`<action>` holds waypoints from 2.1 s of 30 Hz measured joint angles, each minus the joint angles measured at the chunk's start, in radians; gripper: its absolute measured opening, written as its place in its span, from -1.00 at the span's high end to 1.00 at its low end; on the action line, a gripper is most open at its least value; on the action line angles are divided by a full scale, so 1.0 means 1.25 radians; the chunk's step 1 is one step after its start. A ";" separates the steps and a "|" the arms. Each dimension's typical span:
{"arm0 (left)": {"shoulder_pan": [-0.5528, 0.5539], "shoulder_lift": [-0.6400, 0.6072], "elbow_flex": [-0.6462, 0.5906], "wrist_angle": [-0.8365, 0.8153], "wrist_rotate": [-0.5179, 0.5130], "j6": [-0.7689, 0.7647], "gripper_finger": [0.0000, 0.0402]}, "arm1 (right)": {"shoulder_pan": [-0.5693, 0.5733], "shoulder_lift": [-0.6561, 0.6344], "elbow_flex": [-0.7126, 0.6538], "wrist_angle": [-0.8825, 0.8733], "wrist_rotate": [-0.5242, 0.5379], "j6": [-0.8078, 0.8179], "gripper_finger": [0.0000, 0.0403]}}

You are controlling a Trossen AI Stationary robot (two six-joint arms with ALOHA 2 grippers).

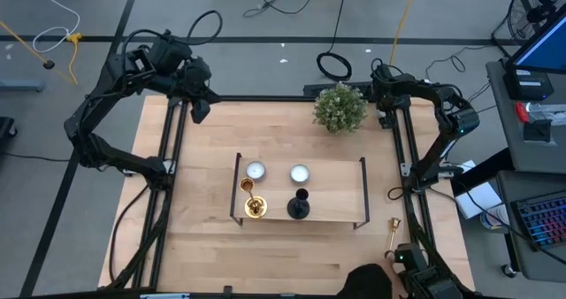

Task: Pick & Place candle stick holders
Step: Put the white red scented candle on the shelf

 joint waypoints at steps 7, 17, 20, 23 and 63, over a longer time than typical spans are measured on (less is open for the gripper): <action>0.000 0.000 0.000 -0.006 -0.001 -0.007 0.85 | 0.000 0.000 0.000 0.000 0.009 0.025 -0.54; 0.000 0.000 0.000 -0.007 -0.001 -0.010 0.85 | 0.000 0.000 -0.001 -0.010 0.008 0.010 -0.39; 0.000 0.000 0.000 -0.007 -0.001 -0.007 0.85 | 0.000 0.000 -0.002 -0.014 0.003 -0.016 -0.39; 0.000 0.000 0.000 -0.007 -0.001 0.002 0.85 | 0.000 -0.002 -0.002 -0.016 -0.013 -0.057 -0.39; 0.000 0.000 0.000 -0.008 0.006 0.071 0.85 | 0.030 -0.114 -0.046 -0.195 -0.112 -0.435 -0.23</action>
